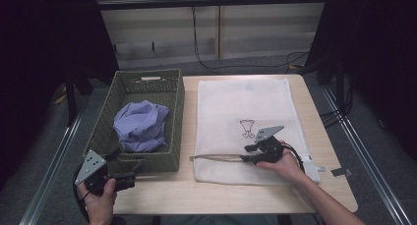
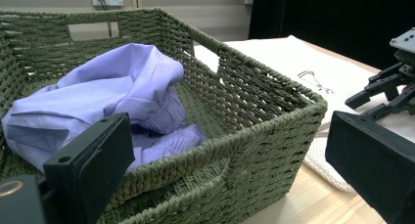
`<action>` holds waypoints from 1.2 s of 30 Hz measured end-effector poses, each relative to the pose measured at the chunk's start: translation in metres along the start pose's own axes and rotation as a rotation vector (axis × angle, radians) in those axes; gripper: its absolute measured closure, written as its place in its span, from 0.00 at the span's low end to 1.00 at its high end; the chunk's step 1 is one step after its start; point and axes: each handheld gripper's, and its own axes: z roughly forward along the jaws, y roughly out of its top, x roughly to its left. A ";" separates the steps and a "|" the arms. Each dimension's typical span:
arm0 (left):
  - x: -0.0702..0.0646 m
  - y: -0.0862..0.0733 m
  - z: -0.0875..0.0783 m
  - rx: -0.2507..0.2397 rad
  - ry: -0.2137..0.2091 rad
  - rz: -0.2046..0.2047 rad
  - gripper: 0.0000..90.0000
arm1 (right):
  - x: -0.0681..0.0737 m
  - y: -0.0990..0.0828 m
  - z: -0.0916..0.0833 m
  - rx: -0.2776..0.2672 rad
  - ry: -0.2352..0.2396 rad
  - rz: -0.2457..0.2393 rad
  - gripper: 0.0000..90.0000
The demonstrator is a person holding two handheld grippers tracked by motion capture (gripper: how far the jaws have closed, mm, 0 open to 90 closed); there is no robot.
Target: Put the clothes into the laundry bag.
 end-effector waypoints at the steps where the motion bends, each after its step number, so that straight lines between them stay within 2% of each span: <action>1: 0.000 0.000 0.000 -0.002 -0.003 -0.001 0.04 | 0.000 0.000 0.000 0.000 0.000 0.000 0.62; 2: 0.000 0.000 0.000 -0.002 -0.001 -0.001 0.04 | -0.001 0.000 0.000 -0.003 -0.012 -0.008 0.67; 3: 0.000 0.000 0.000 -0.010 -0.001 -0.011 0.04 | -0.001 0.000 0.000 -0.003 -0.012 -0.008 0.67; 6: 0.001 0.000 -0.001 -0.002 -0.003 -0.001 0.04 | 0.000 -0.001 0.000 -0.002 -0.028 -0.031 0.72; 9: 0.001 0.000 -0.001 -0.001 -0.005 0.004 0.04 | -0.001 -0.001 0.000 -0.004 -0.044 -0.019 0.77; 11: 0.000 0.000 -0.001 -0.011 0.001 0.005 0.04 | -0.001 -0.002 0.000 -0.019 -0.067 0.020 0.84; 14: 0.000 0.000 -0.001 -0.013 -0.002 0.006 0.04 | -0.001 -0.001 0.001 -0.018 -0.083 0.008 0.87; 17: 0.000 0.001 -0.001 -0.016 0.002 0.015 0.04 | -0.001 0.000 0.001 -0.014 -0.089 0.017 0.90; 19: 0.000 0.000 -0.001 -0.013 0.005 0.020 0.04 | -0.004 0.000 0.001 -0.013 -0.089 0.047 0.95; 25: 0.001 0.000 -0.001 -0.016 0.005 0.013 0.04 | -0.006 0.001 0.001 -0.013 -0.079 0.075 0.97; 27: 0.001 0.000 -0.001 -0.007 0.009 0.020 0.04 | -0.008 0.000 0.001 -0.025 -0.066 0.111 0.98; 28: 0.001 0.000 -0.001 -0.018 0.002 0.012 0.04 | -0.009 -0.002 0.002 -0.039 -0.074 0.131 0.98; 36: 0.003 0.000 -0.002 -0.016 0.003 0.016 0.05 | -0.013 -0.001 -0.002 -0.070 -0.037 0.188 0.99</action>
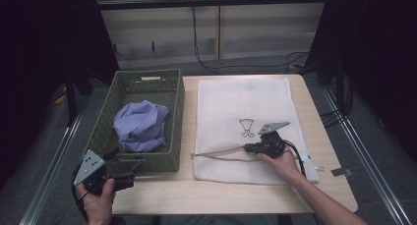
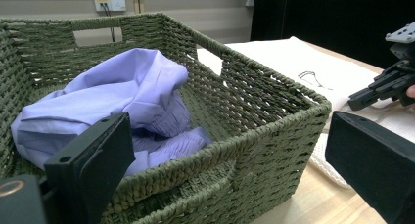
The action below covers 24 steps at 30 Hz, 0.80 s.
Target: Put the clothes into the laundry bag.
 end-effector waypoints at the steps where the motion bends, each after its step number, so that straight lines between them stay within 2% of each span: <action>1: 0.000 0.000 0.000 0.000 0.004 -0.002 0.05 | -0.001 0.001 -0.003 -0.013 0.010 0.010 0.99; 6: 0.000 0.000 0.000 0.000 0.006 -0.006 0.05 | -0.002 0.003 -0.007 -0.041 0.019 0.016 0.99; 9: 0.000 0.000 0.000 0.005 0.006 0.000 0.05 | -0.002 0.005 -0.014 -0.074 0.025 0.027 0.99; 11: 0.000 0.000 0.000 0.013 0.016 0.008 0.05 | -0.002 0.006 -0.016 -0.076 0.030 0.032 0.99; 13: 0.000 0.000 0.000 0.005 0.006 -0.004 0.05 | -0.003 0.010 -0.023 -0.106 0.039 0.042 0.99; 18: 0.001 0.000 -0.001 0.010 0.020 -0.007 0.05 | -0.004 0.011 -0.026 -0.115 0.050 0.051 0.99; 21: 0.001 0.000 -0.001 -0.002 0.019 -0.015 0.05 | -0.004 0.013 -0.029 -0.132 0.054 0.056 0.99; 24: 0.002 0.000 -0.001 0.009 0.008 -0.019 0.05 | -0.005 0.014 -0.033 -0.156 0.056 0.061 0.99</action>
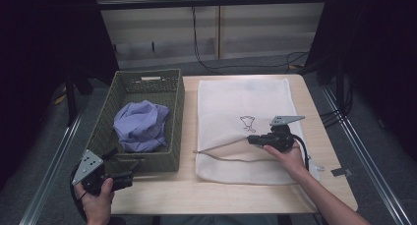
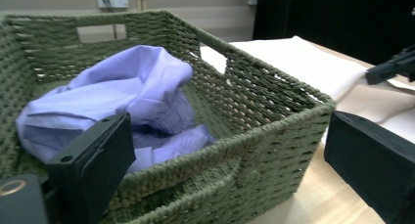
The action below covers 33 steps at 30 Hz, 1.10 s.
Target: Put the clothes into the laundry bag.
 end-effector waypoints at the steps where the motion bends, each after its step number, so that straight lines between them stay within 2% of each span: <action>1: 0.000 0.000 0.000 0.003 -0.001 0.006 0.05 | 0.000 0.001 -0.001 -0.001 -0.001 -0.004 0.99; 7: -0.001 0.001 0.000 -0.001 -0.001 0.019 0.05 | 0.003 0.003 -0.004 -0.022 0.003 0.000 0.99; 12: 0.000 0.000 -0.001 -0.010 0.010 0.004 0.05 | 0.006 0.008 -0.005 -0.033 0.010 -0.002 0.99; 20: 0.000 0.000 0.000 -0.007 0.017 0.003 0.05 | 0.010 0.023 -0.014 -0.068 0.002 -0.004 0.99; 23: -0.001 0.001 0.000 -0.009 0.010 -0.006 0.05 | 0.010 0.031 -0.013 -0.097 0.003 -0.003 0.99; 24: -0.002 0.001 0.000 -0.007 0.019 -0.001 0.05 | 0.010 0.034 -0.011 -0.098 0.003 -0.006 0.99; 29: -0.003 0.001 -0.001 -0.006 0.012 0.009 0.05 | 0.012 0.044 -0.009 -0.109 0.014 -0.021 0.99; 33: -0.003 0.001 -0.001 -0.010 0.016 0.002 0.05 | 0.013 0.052 -0.010 -0.126 0.008 -0.027 0.99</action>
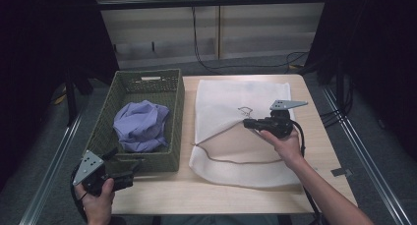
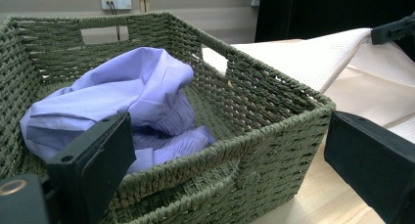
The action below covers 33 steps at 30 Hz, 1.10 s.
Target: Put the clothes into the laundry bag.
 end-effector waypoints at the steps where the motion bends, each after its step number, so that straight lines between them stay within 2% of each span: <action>1: 0.000 0.000 0.000 -0.004 -0.001 0.000 0.05 | 0.000 0.002 0.000 -0.004 0.000 -0.005 0.99; 8: 0.000 0.000 0.002 0.003 0.002 0.001 0.05 | -0.007 0.016 -0.011 -0.089 0.001 0.015 0.99; 10: -0.001 0.000 0.002 0.007 0.012 0.004 0.05 | -0.008 0.022 -0.013 -0.105 0.002 0.007 0.99; 14: 0.000 0.000 0.002 0.007 0.010 0.004 0.05 | -0.008 0.033 -0.014 -0.110 0.000 0.007 0.99; 18: 0.000 0.001 0.000 -0.001 -0.027 -0.009 0.05 | -0.010 0.043 -0.015 -0.118 0.002 0.011 0.99; 20: -0.001 0.002 0.000 0.002 -0.011 0.008 0.05 | -0.010 0.047 -0.015 -0.115 -0.006 -0.005 0.99; 22: 0.000 0.002 0.001 0.009 -0.029 0.001 0.05 | -0.012 0.050 -0.016 -0.134 0.002 0.005 0.99; 26: -0.001 0.006 0.002 0.009 -0.015 0.004 0.05 | -0.012 0.053 -0.019 -0.130 -0.003 -0.004 0.99; 27: -0.001 0.008 0.003 0.002 -0.026 -0.004 0.05 | -0.011 0.052 -0.020 -0.128 -0.003 -0.006 0.99; 28: -0.001 0.011 0.004 0.001 -0.019 -0.008 0.05 | -0.011 0.052 -0.021 -0.123 -0.002 -0.005 0.99; 30: -0.001 0.018 0.008 0.020 0.000 0.001 0.06 | -0.012 0.050 -0.023 -0.117 -0.004 -0.007 0.99; 32: 0.002 0.026 0.015 0.051 -0.028 -0.012 0.07 | -0.013 0.046 -0.023 -0.102 -0.005 -0.003 0.99; 33: 0.003 0.029 0.018 0.061 -0.019 -0.013 0.07 | -0.013 0.046 -0.023 -0.102 -0.005 -0.003 0.99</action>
